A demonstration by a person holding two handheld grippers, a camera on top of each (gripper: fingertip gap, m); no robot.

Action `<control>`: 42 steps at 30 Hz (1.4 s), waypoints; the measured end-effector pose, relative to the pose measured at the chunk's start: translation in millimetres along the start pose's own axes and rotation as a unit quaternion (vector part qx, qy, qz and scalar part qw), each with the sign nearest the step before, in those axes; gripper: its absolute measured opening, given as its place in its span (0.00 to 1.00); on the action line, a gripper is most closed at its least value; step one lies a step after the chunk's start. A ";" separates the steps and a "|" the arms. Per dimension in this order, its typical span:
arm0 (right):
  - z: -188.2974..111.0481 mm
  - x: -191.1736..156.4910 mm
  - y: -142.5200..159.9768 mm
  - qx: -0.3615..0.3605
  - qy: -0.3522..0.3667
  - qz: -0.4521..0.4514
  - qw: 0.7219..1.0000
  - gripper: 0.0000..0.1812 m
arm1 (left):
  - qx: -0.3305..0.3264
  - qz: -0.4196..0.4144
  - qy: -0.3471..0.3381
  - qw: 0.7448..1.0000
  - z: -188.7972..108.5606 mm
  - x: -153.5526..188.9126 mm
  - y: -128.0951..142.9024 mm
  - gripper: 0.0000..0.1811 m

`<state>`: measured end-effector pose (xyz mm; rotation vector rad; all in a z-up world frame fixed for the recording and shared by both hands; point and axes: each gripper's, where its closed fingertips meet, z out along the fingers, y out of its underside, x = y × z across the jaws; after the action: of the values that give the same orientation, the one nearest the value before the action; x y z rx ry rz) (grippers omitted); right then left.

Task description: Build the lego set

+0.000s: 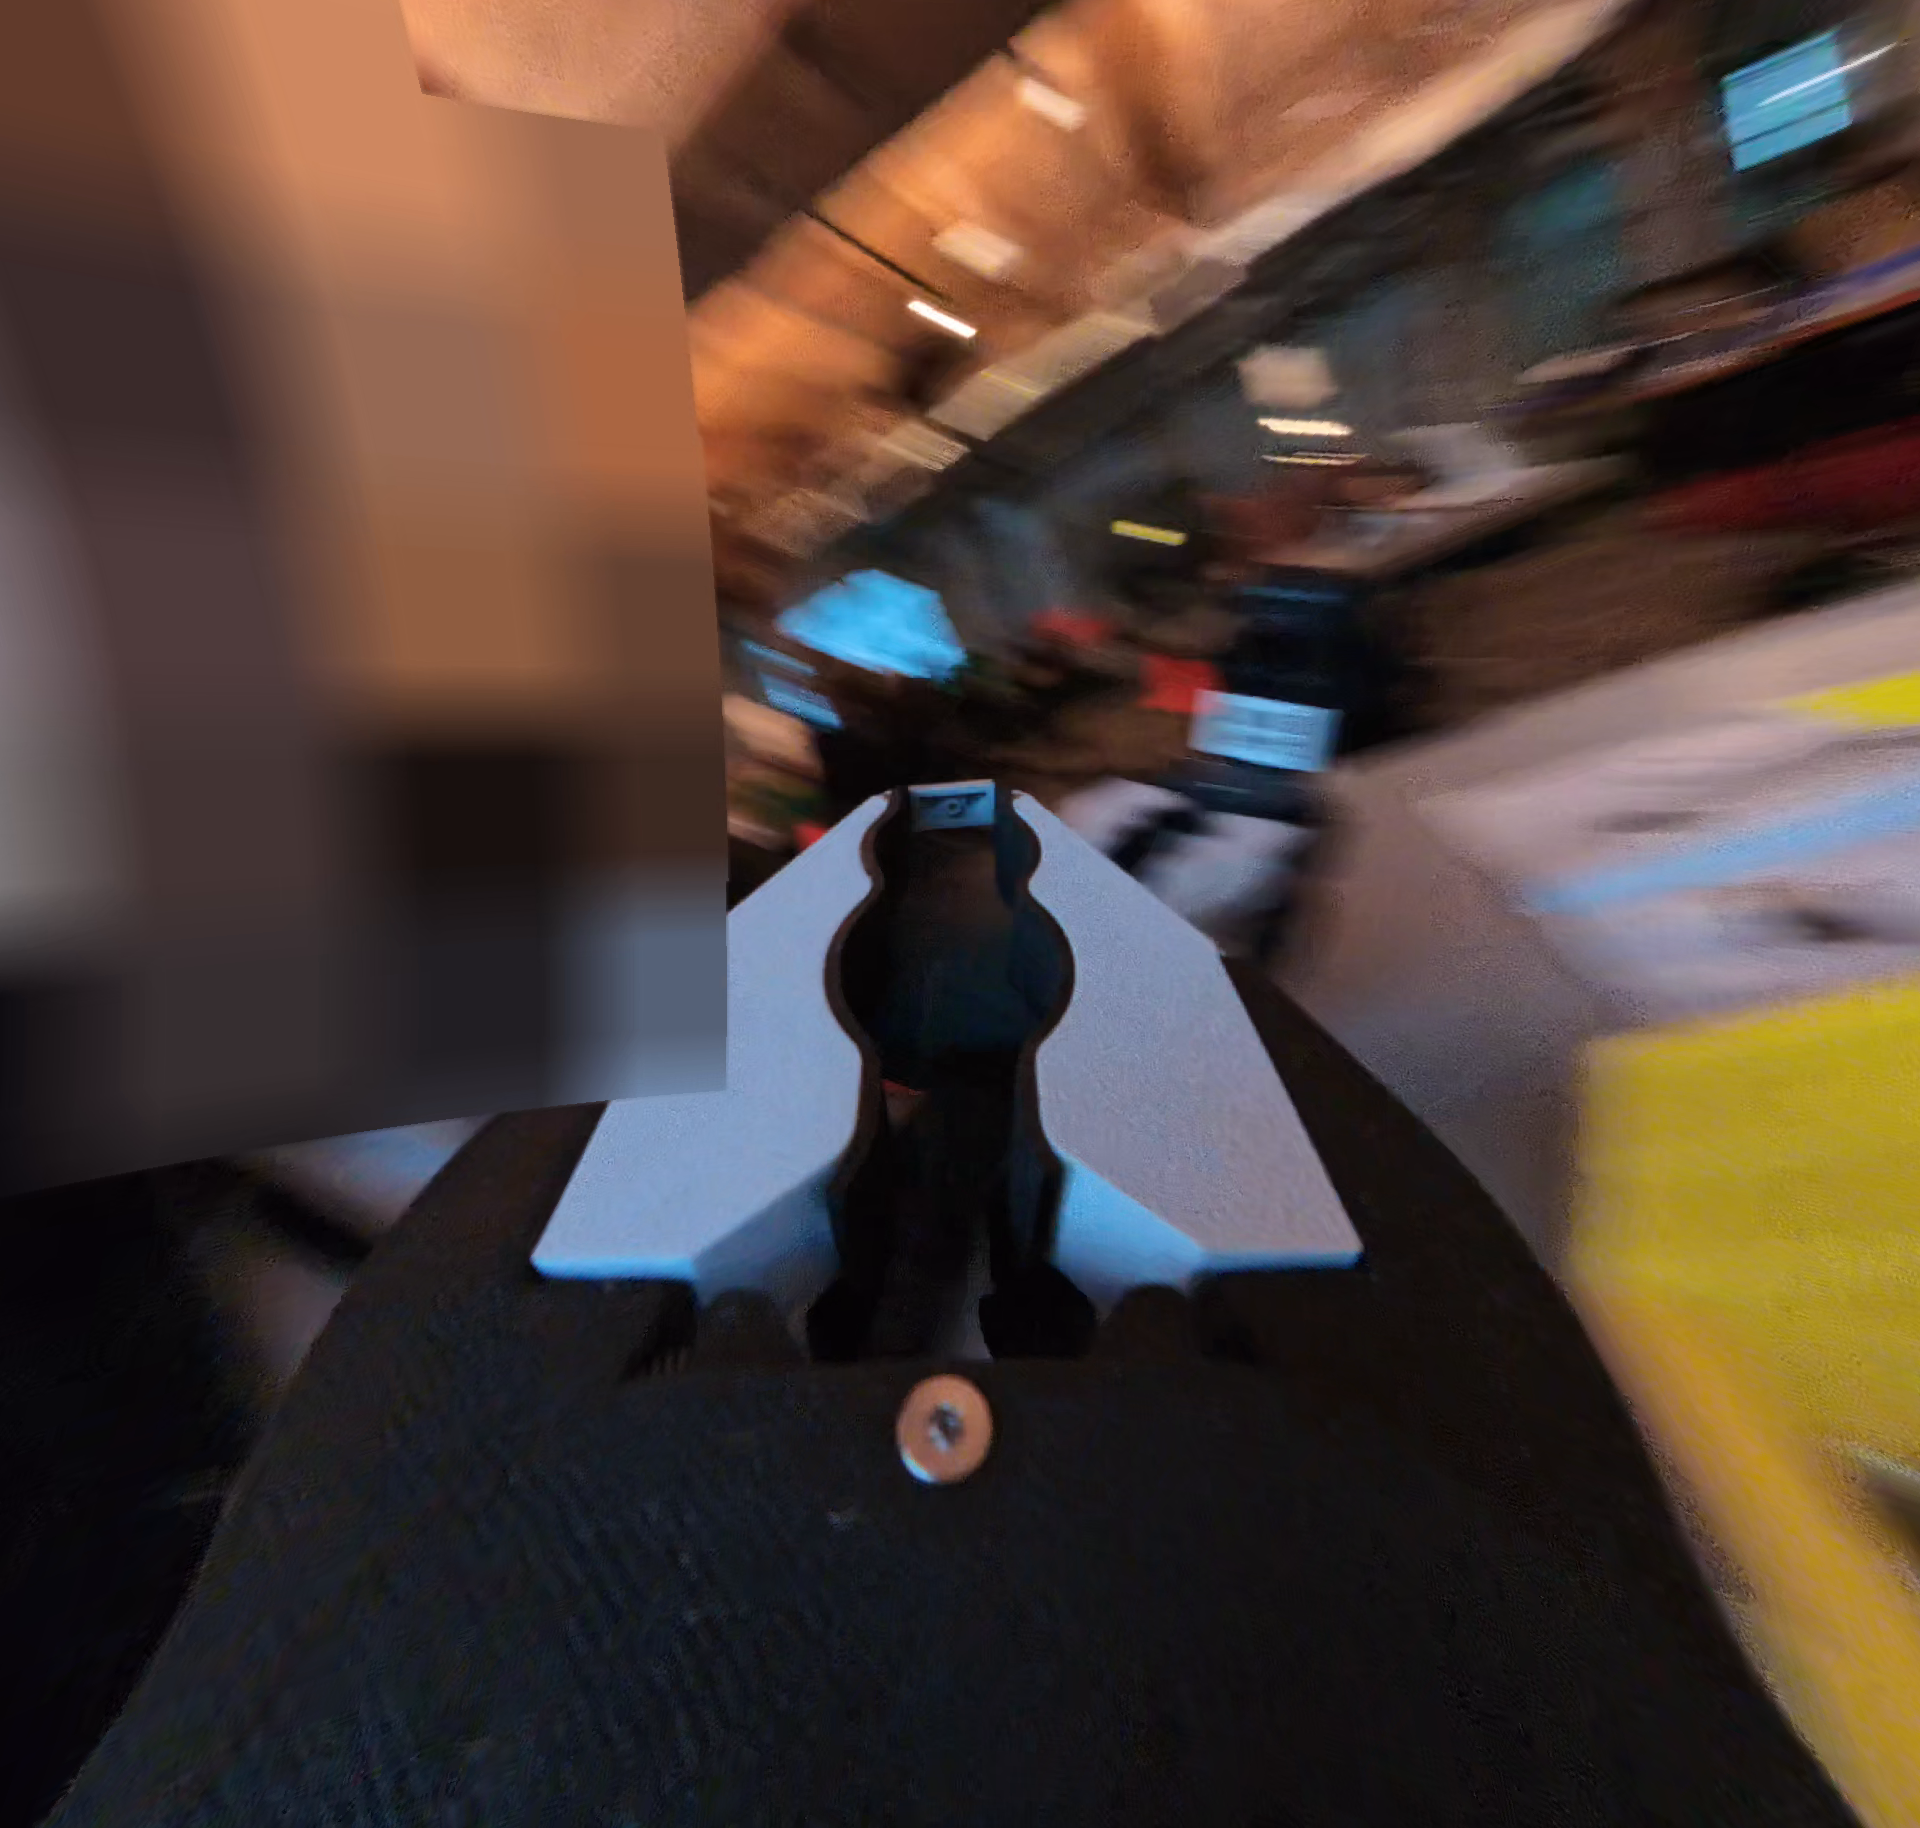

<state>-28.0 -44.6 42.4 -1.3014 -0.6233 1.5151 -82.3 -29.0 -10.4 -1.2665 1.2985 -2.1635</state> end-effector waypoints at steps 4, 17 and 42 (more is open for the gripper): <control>-38.9 55.1 -9.2 -0.130 0.331 -0.385 0.852 0.08 | -0.004 0.001 -0.002 1.000 0.5 -0.3 1.3 0.07; -131.4 139.6 11.9 -0.405 0.565 -0.450 0.560 0.10 | -0.004 -0.012 -0.025 1.000 -0.2 -10.9 3.5 0.07; 18.5 62.5 106.0 -0.343 0.222 -0.452 0.793 0.11 | -0.093 -0.202 -0.048 0.974 7.6 -40.0 49.5 0.08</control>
<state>-77.3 -22.7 -69.8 -1.4683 -1.3037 0.1470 -61.8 -34.0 -70.9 -1.8248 1.3217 -2.2396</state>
